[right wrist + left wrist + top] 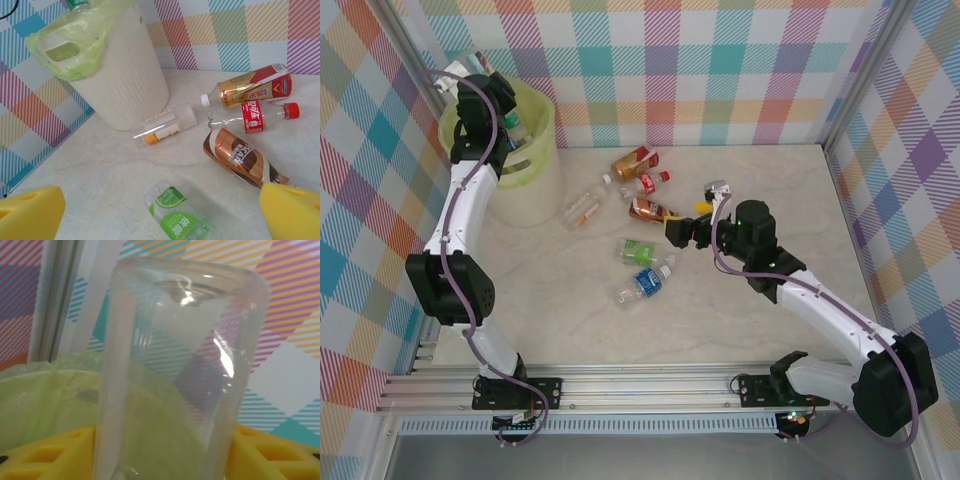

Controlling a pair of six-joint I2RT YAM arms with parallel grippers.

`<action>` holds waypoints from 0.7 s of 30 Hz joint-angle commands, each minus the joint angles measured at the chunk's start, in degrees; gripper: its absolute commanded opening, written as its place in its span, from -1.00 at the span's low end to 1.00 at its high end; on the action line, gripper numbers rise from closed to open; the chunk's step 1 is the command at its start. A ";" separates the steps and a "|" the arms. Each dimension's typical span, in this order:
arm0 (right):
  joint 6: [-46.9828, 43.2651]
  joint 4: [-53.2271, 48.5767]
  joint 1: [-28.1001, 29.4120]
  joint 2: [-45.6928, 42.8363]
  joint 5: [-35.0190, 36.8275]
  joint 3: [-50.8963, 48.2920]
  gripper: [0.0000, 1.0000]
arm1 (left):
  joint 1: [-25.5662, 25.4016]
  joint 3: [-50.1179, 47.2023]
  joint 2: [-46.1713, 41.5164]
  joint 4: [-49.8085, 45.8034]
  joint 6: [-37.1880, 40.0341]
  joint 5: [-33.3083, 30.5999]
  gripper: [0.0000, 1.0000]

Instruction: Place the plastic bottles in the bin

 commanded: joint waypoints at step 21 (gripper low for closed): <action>-1.04 0.24 0.22 5.08 -0.89 1.31 0.99 | -0.09 0.96 -5.63 -10.59 -7.07 22.21 1.00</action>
